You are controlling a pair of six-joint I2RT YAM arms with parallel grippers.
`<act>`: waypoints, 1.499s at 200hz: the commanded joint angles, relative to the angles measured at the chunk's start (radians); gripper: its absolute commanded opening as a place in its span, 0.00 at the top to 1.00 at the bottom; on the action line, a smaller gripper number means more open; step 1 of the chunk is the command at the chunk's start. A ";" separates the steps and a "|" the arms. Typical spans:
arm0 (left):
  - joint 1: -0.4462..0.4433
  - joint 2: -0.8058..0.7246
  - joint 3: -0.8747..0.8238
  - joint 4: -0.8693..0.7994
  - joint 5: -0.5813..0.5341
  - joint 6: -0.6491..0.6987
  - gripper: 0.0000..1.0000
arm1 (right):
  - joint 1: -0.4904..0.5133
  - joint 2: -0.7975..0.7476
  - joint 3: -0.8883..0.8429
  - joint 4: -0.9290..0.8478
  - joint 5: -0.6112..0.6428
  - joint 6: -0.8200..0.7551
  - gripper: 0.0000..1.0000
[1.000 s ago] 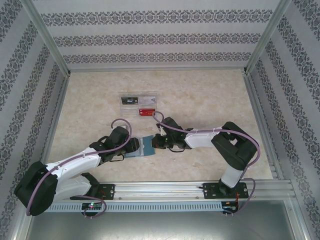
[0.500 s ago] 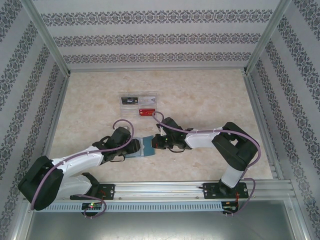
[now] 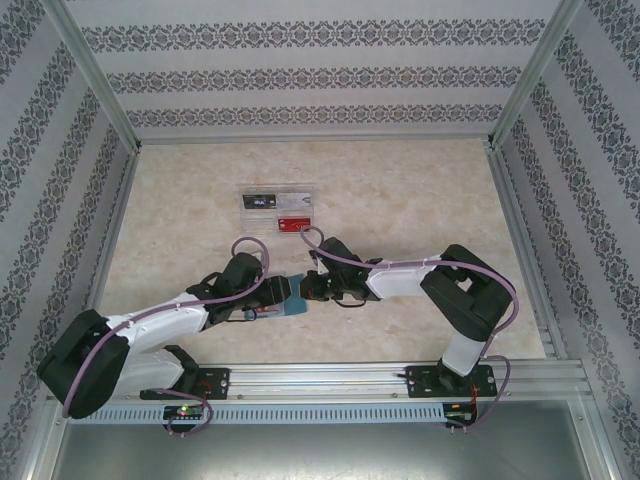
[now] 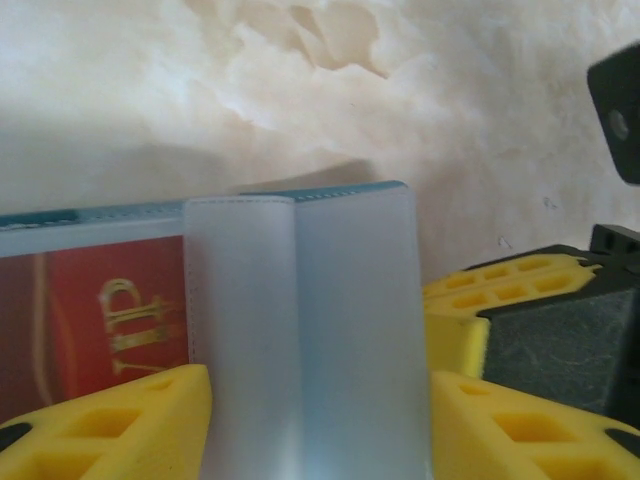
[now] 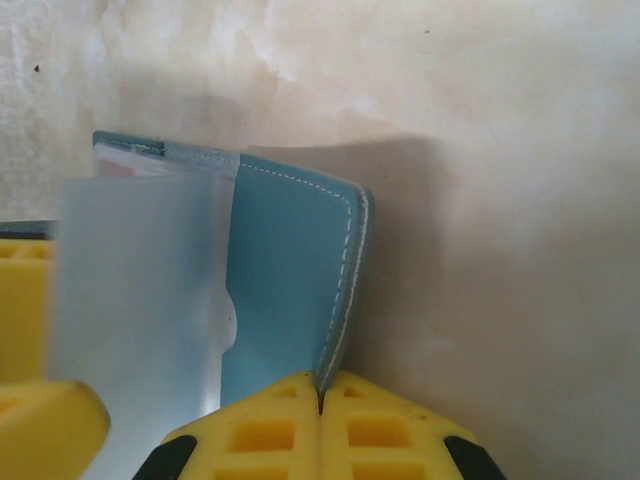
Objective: Take the credit cards out of the card holder
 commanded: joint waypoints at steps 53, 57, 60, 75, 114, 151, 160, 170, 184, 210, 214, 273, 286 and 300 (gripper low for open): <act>-0.070 0.100 0.077 0.119 0.050 -0.033 0.45 | -0.001 -0.077 -0.016 -0.051 0.072 -0.029 0.63; -0.071 0.099 0.081 0.117 0.048 -0.032 0.45 | -0.003 -0.087 -0.018 -0.057 0.077 -0.033 0.61; -0.071 0.098 0.082 0.114 0.046 -0.032 0.45 | -0.003 -0.094 -0.019 -0.064 0.081 -0.037 0.60; -0.075 0.093 0.098 0.091 0.033 -0.030 0.45 | -0.004 -0.131 -0.020 -0.108 0.115 -0.057 0.57; -0.088 0.087 0.142 0.068 0.038 -0.030 0.44 | -0.007 -0.207 -0.047 -0.135 0.170 -0.085 0.56; -0.088 0.006 0.157 -0.027 0.007 -0.019 0.45 | -0.006 -0.241 -0.060 -0.112 0.164 -0.101 0.56; -0.089 -0.035 0.157 -0.076 -0.026 -0.009 0.45 | -0.005 -0.249 -0.063 -0.104 0.160 -0.103 0.55; -0.088 -0.080 0.167 -0.161 -0.081 0.009 0.46 | -0.002 -0.255 -0.064 -0.101 0.156 -0.106 0.55; -0.087 -0.135 0.180 -0.294 -0.171 0.036 0.50 | 0.004 -0.260 -0.060 -0.094 0.148 -0.110 0.55; -0.081 -0.230 0.151 -0.439 -0.302 0.058 0.58 | 0.033 -0.250 -0.041 -0.059 0.122 -0.106 0.60; -0.079 -0.244 0.142 -0.452 -0.317 0.061 0.60 | 0.039 -0.246 -0.035 -0.056 0.121 -0.104 0.61; 0.005 -0.293 -0.036 -0.360 -0.316 0.042 0.89 | 0.094 -0.091 0.054 0.026 0.046 -0.047 0.76; 0.008 -0.287 -0.059 -0.325 -0.293 0.041 0.90 | 0.099 -0.055 0.065 0.045 0.037 -0.030 0.76; 0.011 -0.278 -0.080 -0.287 -0.272 0.042 0.89 | 0.101 -0.023 0.074 0.064 0.025 -0.014 0.76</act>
